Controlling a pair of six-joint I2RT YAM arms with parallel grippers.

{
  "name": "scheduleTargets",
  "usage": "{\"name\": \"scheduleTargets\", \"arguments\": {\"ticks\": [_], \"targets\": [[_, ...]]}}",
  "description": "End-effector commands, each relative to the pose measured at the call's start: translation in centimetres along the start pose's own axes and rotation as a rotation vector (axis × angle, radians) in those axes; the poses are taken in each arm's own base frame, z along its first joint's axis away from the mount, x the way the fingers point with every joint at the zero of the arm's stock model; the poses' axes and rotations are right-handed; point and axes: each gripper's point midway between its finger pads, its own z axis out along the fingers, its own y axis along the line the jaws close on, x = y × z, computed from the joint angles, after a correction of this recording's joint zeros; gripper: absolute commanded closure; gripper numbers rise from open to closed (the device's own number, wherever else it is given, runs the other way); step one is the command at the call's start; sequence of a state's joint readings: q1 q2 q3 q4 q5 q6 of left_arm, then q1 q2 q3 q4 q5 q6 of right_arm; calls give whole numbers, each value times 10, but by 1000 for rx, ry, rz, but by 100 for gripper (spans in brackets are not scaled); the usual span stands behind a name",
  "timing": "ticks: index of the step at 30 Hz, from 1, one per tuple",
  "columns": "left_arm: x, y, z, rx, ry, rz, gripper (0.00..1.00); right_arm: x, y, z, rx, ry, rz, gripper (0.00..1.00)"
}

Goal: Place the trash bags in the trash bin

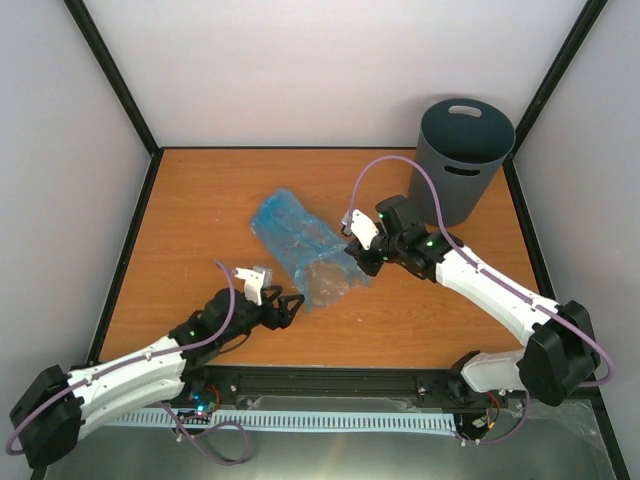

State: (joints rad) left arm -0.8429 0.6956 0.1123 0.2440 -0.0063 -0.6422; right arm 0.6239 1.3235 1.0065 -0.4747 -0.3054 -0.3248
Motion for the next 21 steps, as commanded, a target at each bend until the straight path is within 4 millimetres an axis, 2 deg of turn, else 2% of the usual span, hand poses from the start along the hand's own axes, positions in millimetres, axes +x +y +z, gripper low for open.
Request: {"name": "scheduleTargets", "arguments": {"ticks": [1, 5, 10, 12, 13, 16, 19, 21], "targets": [[-33, -36, 7, 64, -2, 122, 15, -10, -4, -11, 35, -54, -20, 97], [-27, -10, 16, -72, 11, 104, 15, -10, -2, -10, 21, -51, -16, 97], [-25, -11, 34, -73, 30, 92, 15, -3, -1, -1, 5, -25, -14, 97], [-26, -4, 45, -126, 49, 98, 18, -2, -1, 0, -2, -18, -13, 97], [-29, 1, 49, -171, 51, 96, 22, -2, 0, 0, -3, -16, -13, 97], [-49, 12, 56, -294, 15, 111, 44, -5, -1, -4, 4, -29, -10, 97], [-96, 6, 51, -358, -123, 161, 78, -11, -6, -13, 45, -54, -4, 97], [-143, -8, 41, -407, -234, 233, 96, -20, -17, -27, 94, -91, 20, 97]]}}
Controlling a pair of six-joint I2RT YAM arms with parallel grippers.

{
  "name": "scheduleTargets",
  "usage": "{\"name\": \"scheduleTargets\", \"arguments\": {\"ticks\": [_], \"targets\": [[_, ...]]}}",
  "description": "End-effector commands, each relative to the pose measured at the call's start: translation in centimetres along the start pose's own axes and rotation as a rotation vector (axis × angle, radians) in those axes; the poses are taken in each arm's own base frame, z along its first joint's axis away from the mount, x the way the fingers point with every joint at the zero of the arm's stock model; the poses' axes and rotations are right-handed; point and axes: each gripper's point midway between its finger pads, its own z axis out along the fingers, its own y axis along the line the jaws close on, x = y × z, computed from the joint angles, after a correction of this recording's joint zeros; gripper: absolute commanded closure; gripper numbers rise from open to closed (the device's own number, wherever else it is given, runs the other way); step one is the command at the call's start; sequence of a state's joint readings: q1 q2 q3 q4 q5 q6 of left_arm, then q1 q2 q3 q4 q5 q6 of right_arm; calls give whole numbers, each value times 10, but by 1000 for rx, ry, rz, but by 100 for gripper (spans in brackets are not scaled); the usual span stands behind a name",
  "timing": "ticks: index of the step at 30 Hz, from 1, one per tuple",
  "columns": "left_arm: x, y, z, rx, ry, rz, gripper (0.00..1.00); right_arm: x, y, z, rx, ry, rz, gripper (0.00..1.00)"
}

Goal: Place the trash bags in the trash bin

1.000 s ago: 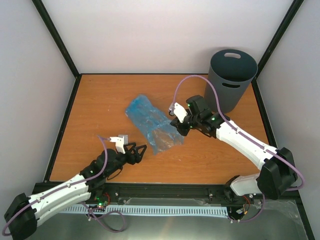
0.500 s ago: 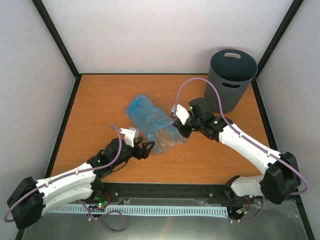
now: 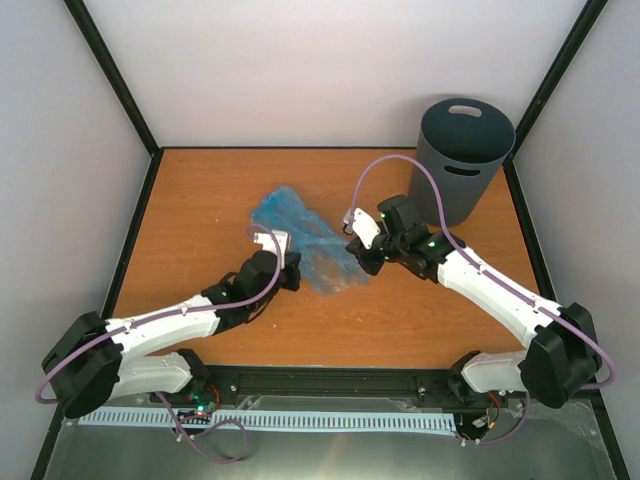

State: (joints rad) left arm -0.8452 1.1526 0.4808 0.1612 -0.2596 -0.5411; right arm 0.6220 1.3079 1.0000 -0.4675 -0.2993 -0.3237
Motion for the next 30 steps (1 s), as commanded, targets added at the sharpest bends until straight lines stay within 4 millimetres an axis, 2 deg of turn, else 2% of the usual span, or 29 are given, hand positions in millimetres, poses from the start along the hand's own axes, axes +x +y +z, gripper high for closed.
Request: {"name": "scheduleTargets", "arguments": {"ticks": [1, 4, 6, 7, 8, 9, 10, 11, 12, 14, 17, 18, 21, 24, 27, 30], "targets": [[-121, -12, -30, -146, -310, 103, 99, -24, -21, -31, 102, -100, 44, 97], [-207, -44, -69, -131, -486, 194, 99, -35, -27, -54, 102, -176, 103, 97], [-245, -66, -87, -88, -569, 240, 98, -35, -24, -58, 82, -197, 115, 97], [-262, -76, -93, -74, -587, 265, 90, -33, -23, -58, 78, -199, 114, 97], [-266, -82, -86, -75, -554, 305, 70, -31, -23, -57, 75, -196, 117, 97], [-267, -89, -77, -76, -499, 341, 46, -28, -24, -55, 71, -188, 124, 97], [-263, -91, -63, -89, -420, 360, 28, -27, -24, -53, 63, -182, 132, 97], [-252, -89, -50, -109, -326, 355, 20, -26, -24, -52, 51, -179, 142, 97], [-239, -86, -42, -119, -265, 329, 17, -25, -24, -51, 38, -177, 150, 97], [-211, -86, -45, -92, -243, 311, 15, -23, -23, -50, 27, -176, 156, 97], [-179, -84, -79, 26, -312, 219, 11, -22, -23, -49, 24, -179, 159, 97], [-174, -81, -99, 82, -339, 164, 11, -22, -23, -49, 22, -179, 159, 97], [-131, -70, -112, 189, -277, 82, 11, -21, -22, -48, 14, -177, 161, 97], [-84, -70, -108, 300, -177, 49, 12, -18, -23, -44, 7, -166, 164, 97], [-37, -73, -89, 391, -91, 1, 13, -17, -23, -40, 1, -156, 166, 97], [-13, -87, -70, 453, -67, -24, 13, -13, -24, -34, -4, -138, 170, 97]]}}
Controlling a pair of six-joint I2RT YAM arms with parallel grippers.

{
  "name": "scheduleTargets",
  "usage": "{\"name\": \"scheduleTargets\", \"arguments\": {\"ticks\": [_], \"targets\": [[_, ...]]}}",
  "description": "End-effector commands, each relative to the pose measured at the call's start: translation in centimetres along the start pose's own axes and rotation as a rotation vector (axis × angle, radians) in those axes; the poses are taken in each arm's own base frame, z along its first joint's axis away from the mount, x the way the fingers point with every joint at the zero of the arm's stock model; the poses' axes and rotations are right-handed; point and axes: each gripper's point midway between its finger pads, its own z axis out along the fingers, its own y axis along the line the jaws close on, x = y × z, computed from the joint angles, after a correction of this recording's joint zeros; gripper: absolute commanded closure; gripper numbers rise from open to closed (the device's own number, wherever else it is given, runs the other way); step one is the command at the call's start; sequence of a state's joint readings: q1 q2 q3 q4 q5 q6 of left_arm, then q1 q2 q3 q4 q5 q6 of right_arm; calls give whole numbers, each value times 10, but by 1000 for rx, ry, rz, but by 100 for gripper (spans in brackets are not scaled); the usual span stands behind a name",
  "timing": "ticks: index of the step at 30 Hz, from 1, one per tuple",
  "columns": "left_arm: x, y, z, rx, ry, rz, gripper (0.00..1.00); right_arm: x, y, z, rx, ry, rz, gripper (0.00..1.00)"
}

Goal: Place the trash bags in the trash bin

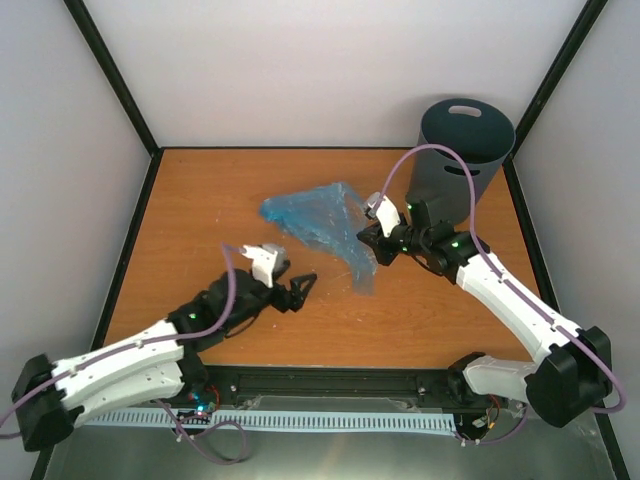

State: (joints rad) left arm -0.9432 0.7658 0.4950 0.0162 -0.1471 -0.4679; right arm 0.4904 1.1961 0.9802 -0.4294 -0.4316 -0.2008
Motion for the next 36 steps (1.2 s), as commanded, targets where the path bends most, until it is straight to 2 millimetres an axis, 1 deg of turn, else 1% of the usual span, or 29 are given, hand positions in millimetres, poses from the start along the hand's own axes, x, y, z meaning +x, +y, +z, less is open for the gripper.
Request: {"name": "scheduleTargets", "arguments": {"ticks": [1, 3, 5, 6, 8, 10, 15, 18, 21, 23, 24, 26, 28, 30, 32, 34, 35, 36], "targets": [[35, -30, 26, 146, 49, -81, 13, 8, -2, 7, -14, 21, 15, 97], [32, -35, 42, 113, 30, -42, 12, 9, 5, 7, -59, 18, 11, 97], [26, -42, 57, 108, 6, -25, 11, 8, 18, 6, -132, 12, 8, 97], [25, -41, 64, 94, 0, -31, 10, 8, 22, 5, -155, 10, 8, 97], [24, -41, 77, 73, -11, -55, 9, 7, 24, 3, -164, 3, 5, 97], [30, -39, 91, 50, -7, -82, 9, 7, 23, 3, -154, -2, -1, 97], [32, -21, 117, -74, -43, -140, 9, 7, 25, 3, -168, -1, -1, 97], [38, -8, 135, -173, -34, -148, 10, 7, 25, 2, -165, -2, -3, 97], [48, 2, 145, -239, -20, -155, 17, 5, 23, 0, -151, -7, -5, 97], [54, 12, 143, -284, -18, -168, 21, 4, 22, -2, -140, -12, -9, 97], [57, 18, 140, -306, -20, -169, 26, 4, 22, -2, -134, -12, -12, 97], [59, 27, 132, -344, -27, -158, 41, 3, 19, -2, -118, -13, -13, 97], [58, 36, 121, -380, -34, -132, 51, 4, 16, -2, -101, -9, -12, 97], [52, 45, 108, -428, -48, -96, 64, 5, 12, -1, -83, -3, -12, 97], [46, 53, 94, -468, -60, -59, 82, 6, 9, 0, -64, 1, -14, 97], [33, 55, 78, -473, -83, -16, 95, 6, 3, 0, -35, 5, -20, 97], [27, 52, 72, -455, -95, 3, 99, 6, -1, 0, -10, 7, -24, 97], [21, 47, 67, -425, -104, 29, 99, 6, -6, -1, 18, 11, -31, 97]]}}
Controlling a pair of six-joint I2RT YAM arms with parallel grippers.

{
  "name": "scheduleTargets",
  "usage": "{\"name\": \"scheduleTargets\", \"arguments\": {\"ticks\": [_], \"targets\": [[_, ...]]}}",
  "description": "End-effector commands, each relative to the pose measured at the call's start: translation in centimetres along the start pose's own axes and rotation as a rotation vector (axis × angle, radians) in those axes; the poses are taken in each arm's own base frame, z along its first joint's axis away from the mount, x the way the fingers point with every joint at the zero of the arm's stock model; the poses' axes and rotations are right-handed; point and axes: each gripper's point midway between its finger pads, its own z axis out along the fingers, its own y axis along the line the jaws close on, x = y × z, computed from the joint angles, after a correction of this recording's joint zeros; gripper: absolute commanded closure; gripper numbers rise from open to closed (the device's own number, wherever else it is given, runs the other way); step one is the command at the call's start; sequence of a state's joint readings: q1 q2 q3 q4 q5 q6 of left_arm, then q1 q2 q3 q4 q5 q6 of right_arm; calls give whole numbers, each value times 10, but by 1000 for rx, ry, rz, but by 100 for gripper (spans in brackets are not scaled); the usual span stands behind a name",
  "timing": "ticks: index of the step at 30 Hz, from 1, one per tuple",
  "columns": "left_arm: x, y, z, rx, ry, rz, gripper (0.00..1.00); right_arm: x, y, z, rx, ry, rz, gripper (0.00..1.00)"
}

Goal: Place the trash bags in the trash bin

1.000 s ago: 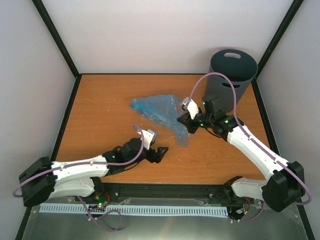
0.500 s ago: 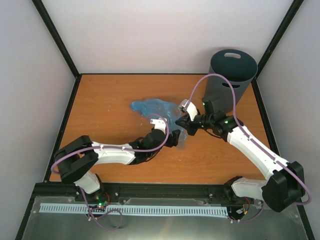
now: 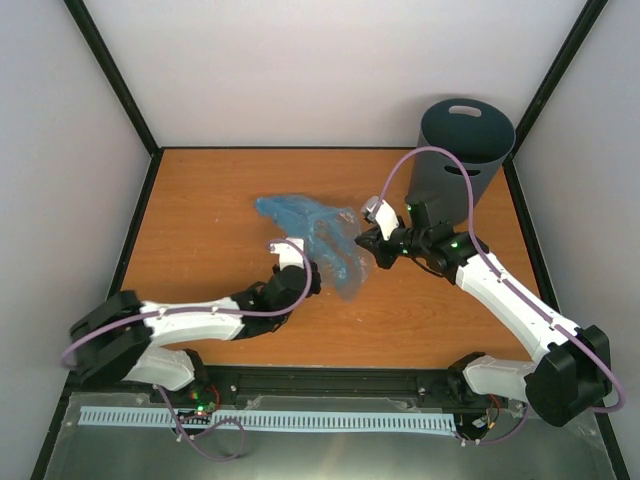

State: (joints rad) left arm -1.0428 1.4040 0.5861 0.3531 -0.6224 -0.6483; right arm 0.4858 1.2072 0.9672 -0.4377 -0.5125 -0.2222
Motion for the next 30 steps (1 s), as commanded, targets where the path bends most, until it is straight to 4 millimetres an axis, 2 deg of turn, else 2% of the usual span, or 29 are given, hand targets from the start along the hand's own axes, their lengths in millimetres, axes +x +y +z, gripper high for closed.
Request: {"name": "scheduleTargets", "arguments": {"ticks": [1, 4, 8, 9, 10, 12, 13, 15, 17, 22, 24, 25, 30], "targets": [[-38, 3, -31, 33, -102, 102, 99, 0, -22, -7, 132, 8, -37, 97], [-57, -14, -51, 142, -111, 166, 99, 0, -32, -12, 195, 37, -68, 97], [-74, -24, -73, 218, -97, 203, 99, 5, -29, -15, 184, 76, -72, 96], [-76, -26, -77, 238, -92, 215, 100, 6, -28, -15, 177, 77, -72, 90], [-78, -30, -82, 260, -87, 227, 99, 7, -26, -15, 169, 74, -74, 77], [-79, -34, -89, 296, -67, 245, 99, 7, -23, -11, 140, 72, -77, 43], [-80, -37, -91, 314, -57, 255, 99, 6, -23, -8, 127, 75, -75, 31], [-78, -44, -97, 357, -27, 263, 99, 1, -22, -1, 90, 87, -76, 21], [-75, -49, -101, 390, -1, 267, 99, -4, -23, 9, 52, 105, -79, 18], [-66, -41, -110, 395, 51, 259, 99, -22, -33, 24, 37, 125, -103, 17], [-66, -37, -114, 393, 54, 250, 99, -25, -32, 27, 18, 133, -128, 20], [-67, -35, -116, 391, 53, 245, 99, -24, -29, 28, -5, 144, -143, 24], [-74, -30, -121, 377, 35, 240, 99, -18, -4, 33, -161, 195, -165, 66]]}}
